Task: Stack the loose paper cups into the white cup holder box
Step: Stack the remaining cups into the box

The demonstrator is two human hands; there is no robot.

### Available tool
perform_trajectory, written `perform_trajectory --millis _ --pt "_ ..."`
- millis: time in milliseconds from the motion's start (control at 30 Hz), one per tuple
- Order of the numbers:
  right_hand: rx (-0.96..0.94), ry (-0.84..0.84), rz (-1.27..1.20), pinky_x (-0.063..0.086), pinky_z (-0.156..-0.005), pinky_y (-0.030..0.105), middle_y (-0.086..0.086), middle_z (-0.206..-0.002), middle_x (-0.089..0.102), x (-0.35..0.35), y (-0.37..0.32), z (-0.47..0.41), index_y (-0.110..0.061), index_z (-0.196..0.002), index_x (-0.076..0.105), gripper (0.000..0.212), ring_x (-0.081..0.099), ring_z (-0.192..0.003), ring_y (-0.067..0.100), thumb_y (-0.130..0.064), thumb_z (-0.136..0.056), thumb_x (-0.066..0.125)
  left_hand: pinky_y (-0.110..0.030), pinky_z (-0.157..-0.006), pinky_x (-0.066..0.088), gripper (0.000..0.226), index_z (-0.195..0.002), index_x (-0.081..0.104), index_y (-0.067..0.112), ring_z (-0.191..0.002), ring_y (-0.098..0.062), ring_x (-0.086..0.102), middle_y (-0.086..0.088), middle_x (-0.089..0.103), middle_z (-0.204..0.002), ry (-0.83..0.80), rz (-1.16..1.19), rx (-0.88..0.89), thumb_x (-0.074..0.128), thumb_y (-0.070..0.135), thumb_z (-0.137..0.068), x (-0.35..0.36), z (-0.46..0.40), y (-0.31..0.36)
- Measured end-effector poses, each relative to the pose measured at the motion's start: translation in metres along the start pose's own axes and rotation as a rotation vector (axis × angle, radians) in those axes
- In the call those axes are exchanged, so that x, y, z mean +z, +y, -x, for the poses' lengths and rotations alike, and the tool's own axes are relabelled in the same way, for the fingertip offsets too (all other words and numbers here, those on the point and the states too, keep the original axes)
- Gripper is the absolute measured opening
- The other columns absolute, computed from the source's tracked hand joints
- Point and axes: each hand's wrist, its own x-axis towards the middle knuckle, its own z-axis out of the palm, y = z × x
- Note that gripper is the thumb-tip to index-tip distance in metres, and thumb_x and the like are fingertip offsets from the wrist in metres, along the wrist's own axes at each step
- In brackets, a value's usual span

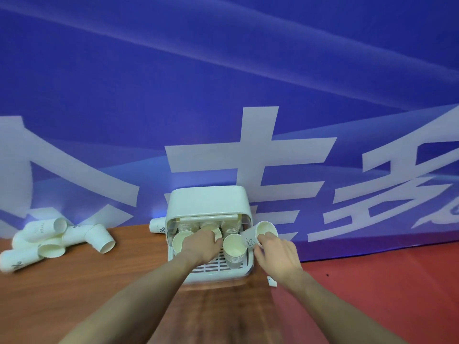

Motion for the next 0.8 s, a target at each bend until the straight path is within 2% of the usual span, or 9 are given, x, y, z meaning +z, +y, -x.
perform_trajectory --millis 100,167,267,333,400,500,567,667,800 --pt "-0.11 0.035 0.056 0.031 -0.054 0.033 -0.003 -0.079 0.046 0.0 -0.013 0.001 -0.018 -0.086 0.051 0.019 0.053 -0.063 0.028 -0.028 -0.097 0.041 -0.033 -0.073 0.044 0.041 -0.097 0.065 0.015 -0.097 -0.028 0.062 -0.007 0.068 -0.104 0.007 -0.012 -0.012 0.038 0.046 -0.094 0.001 0.007 -0.008" --pt "-0.175 0.024 0.099 0.031 -0.051 0.033 0.0 -0.084 0.057 0.004 -0.021 0.0 -0.016 -0.092 0.06 0.019 0.061 -0.067 0.028 -0.027 -0.096 0.044 -0.033 -0.074 0.045 0.042 -0.097 0.065 0.016 -0.095 -0.028 0.062 -0.006 0.068 -0.103 -0.009 -0.01 -0.025 0.038 0.047 -0.093 0.003 0.012 -0.015" --pt "-0.235 -0.029 0.159 0.032 -0.05 0.033 0.003 -0.089 0.06 0.01 -0.029 -0.006 -0.017 -0.097 0.062 0.016 0.064 -0.07 0.028 -0.025 -0.095 0.049 -0.032 -0.073 0.046 0.04 -0.092 0.065 0.014 -0.093 -0.027 0.062 -0.006 0.067 -0.1 -0.035 -0.005 -0.017 0.039 0.045 -0.093 0.001 0.015 -0.025" --pt "-0.245 -0.06 0.212 0.034 -0.05 0.033 0.003 -0.09 0.06 0.012 -0.032 -0.012 -0.018 -0.098 0.063 0.012 0.065 -0.07 0.028 -0.022 -0.092 0.054 -0.029 -0.066 0.043 0.035 -0.08 0.061 0.015 -0.088 -0.026 0.062 -0.005 0.066 -0.091 -0.052 0.016 0.009 0.042 0.042 -0.092 -0.002 0.016 -0.031" --pt "-0.247 -0.097 0.25 0.034 -0.055 0.034 0.005 -0.099 0.06 0.015 -0.035 -0.019 -0.017 -0.106 0.062 0.017 0.065 -0.079 0.029 -0.017 -0.092 0.051 -0.028 -0.06 0.038 0.032 -0.07 0.054 0.016 -0.079 -0.025 0.06 -0.004 0.063 -0.08 -0.073 0.053 0.029 0.043 0.039 -0.09 -0.005 0.015 -0.037" --pt "-0.246 -0.182 0.303 0.033 -0.063 0.034 0.008 -0.112 0.056 0.021 -0.038 -0.029 -0.016 -0.116 0.057 0.027 0.063 -0.092 0.03 -0.011 -0.091 0.048 -0.028 -0.052 0.032 0.032 -0.063 0.046 0.014 -0.066 -0.023 0.052 -0.002 0.056 -0.067 -0.112 0.094 0.041 0.042 0.036 -0.086 -0.005 0.014 -0.044" --pt "-0.234 -0.204 0.311 0.034 -0.065 0.033 0.007 -0.116 0.056 0.024 -0.04 -0.033 -0.016 -0.119 0.055 0.028 0.063 -0.097 0.03 -0.015 -0.092 0.048 -0.029 -0.049 0.027 0.033 -0.06 0.041 0.014 -0.063 -0.023 0.046 0.0 0.049 -0.061 -0.121 0.096 0.041 0.041 0.035 -0.085 -0.004 0.013 -0.047" --pt "-0.232 -0.215 0.292 0.035 -0.067 0.033 0.008 -0.118 0.057 0.026 -0.044 -0.036 -0.014 -0.123 0.052 0.03 0.062 -0.101 0.03 -0.022 -0.094 0.046 -0.028 -0.052 0.033 0.033 -0.06 0.041 0.014 -0.064 -0.024 0.048 0.002 0.049 -0.06 -0.119 0.081 0.024 0.042 0.037 -0.084 -0.006 0.011 -0.055" --pt "-0.234 -0.195 0.271 0.035 -0.066 0.033 0.008 -0.118 0.058 0.023 -0.052 -0.039 -0.014 -0.122 0.053 0.031 0.062 -0.1 0.03 -0.024 -0.094 0.044 -0.03 -0.063 0.037 0.039 -0.062 0.045 0.018 -0.074 -0.025 0.054 0.0 0.056 -0.072 -0.086 0.026 0.006 0.043 0.045 -0.09 -0.013 0.014 -0.068"
